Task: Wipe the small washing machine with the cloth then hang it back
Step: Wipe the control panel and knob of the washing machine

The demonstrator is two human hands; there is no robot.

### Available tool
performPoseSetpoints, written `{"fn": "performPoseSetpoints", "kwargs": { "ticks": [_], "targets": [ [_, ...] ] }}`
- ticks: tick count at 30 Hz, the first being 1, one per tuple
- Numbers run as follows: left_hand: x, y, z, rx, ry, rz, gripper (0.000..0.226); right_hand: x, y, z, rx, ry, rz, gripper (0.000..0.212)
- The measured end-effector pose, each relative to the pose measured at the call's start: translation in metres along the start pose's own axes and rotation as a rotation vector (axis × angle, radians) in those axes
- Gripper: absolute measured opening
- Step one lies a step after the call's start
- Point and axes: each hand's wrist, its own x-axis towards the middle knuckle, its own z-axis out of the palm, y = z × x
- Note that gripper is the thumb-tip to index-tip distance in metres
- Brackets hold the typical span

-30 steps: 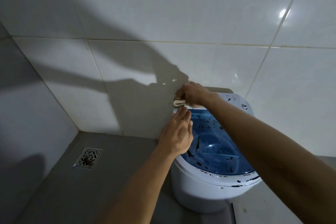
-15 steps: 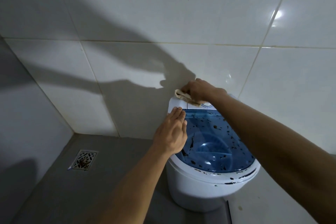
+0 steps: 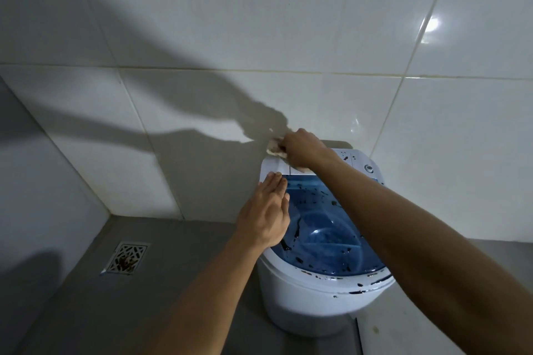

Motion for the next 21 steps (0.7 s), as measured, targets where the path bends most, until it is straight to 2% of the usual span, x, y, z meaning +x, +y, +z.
{"fn": "performPoseSetpoints", "kwargs": {
  "ticks": [2,7,12,14,15,17,20,21],
  "targets": [
    [0.0,0.0,0.0,0.0,0.008,-0.002,0.049,0.003,-0.003,-0.001,0.021,0.006,0.035,0.019],
    [0.0,-0.001,-0.001,-0.028,0.016,-0.012,0.049,-0.037,-0.017,0.009,0.036,0.092,-0.031,0.016],
    [0.002,0.0,-0.001,-0.043,0.022,-0.011,0.049,-0.042,-0.016,0.011,0.048,0.083,0.017,0.012],
    [0.001,0.003,-0.001,-0.025,0.015,-0.002,0.049,-0.025,-0.009,0.008,0.033,0.111,0.056,0.023],
    [0.001,0.002,0.0,-0.02,0.015,0.0,0.05,-0.017,-0.007,0.006,0.021,0.073,0.091,0.03],
    [0.0,0.0,0.002,-0.028,0.016,-0.02,0.05,-0.006,-0.008,0.008,-0.055,0.011,0.105,0.03],
    [-0.001,0.001,0.001,-0.042,0.027,-0.025,0.049,-0.022,-0.013,0.02,-0.194,0.015,-0.006,0.052],
    [0.0,0.002,-0.001,-0.055,0.028,-0.013,0.049,-0.031,-0.014,0.027,-0.224,0.027,-0.024,0.053]
  ]
}}
